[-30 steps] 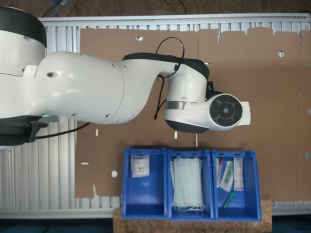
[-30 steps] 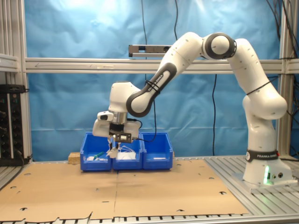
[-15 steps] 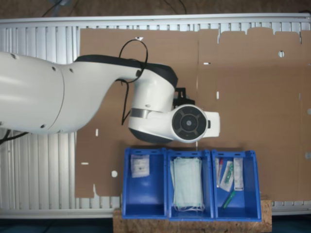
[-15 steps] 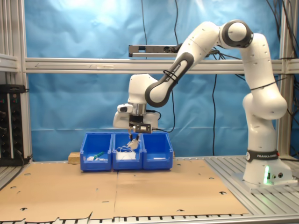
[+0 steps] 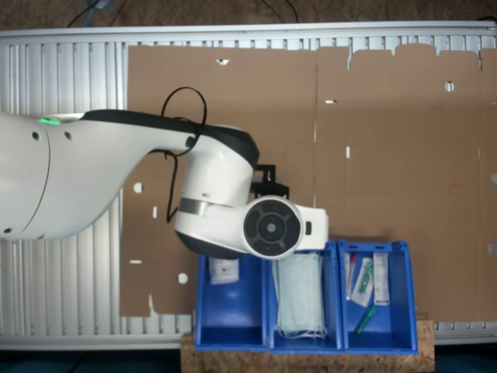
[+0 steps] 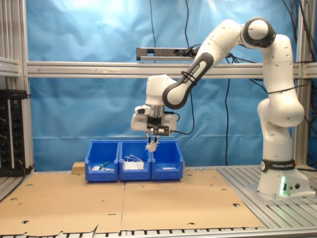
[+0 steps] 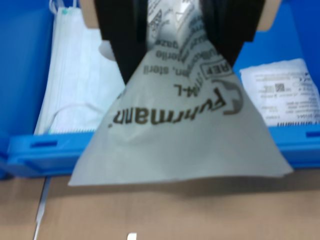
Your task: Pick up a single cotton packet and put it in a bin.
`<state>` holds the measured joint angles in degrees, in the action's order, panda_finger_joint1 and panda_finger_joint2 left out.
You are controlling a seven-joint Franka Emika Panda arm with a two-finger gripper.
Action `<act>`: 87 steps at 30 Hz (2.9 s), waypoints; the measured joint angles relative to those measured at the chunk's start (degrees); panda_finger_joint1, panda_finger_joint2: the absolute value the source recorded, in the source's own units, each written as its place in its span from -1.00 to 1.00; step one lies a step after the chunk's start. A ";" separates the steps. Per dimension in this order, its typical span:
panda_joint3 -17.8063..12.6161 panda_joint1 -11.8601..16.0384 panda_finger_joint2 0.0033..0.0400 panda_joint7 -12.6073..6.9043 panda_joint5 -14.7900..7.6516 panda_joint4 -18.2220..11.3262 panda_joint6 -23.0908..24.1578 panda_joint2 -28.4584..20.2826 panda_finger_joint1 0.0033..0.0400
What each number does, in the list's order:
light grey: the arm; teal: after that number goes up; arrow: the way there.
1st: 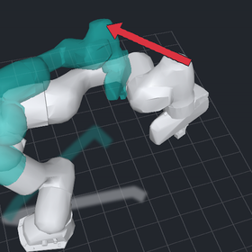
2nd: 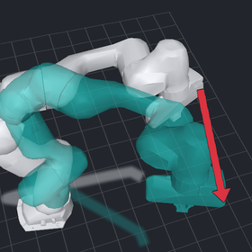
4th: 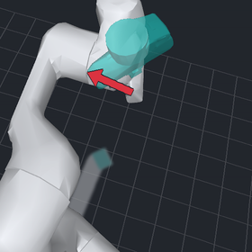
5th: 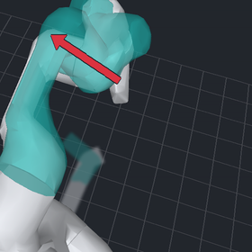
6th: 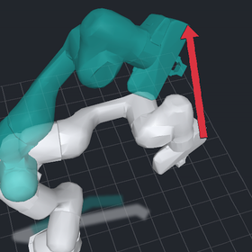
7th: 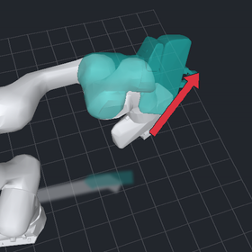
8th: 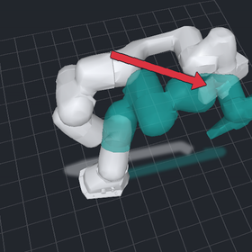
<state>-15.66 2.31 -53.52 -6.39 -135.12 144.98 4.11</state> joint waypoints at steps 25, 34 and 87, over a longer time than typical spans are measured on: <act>-8.97 3.46 -0.77 0.00 -3.97 -0.44 -0.91 -0.85 -0.77; -10.11 4.34 -0.77 0.00 -4.86 -0.44 -1.22 -0.66 -0.77; -10.16 4.38 0.80 0.00 -5.15 -0.44 -1.28 -0.65 0.80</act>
<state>-25.83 6.69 -53.52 -11.54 -135.56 143.70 3.46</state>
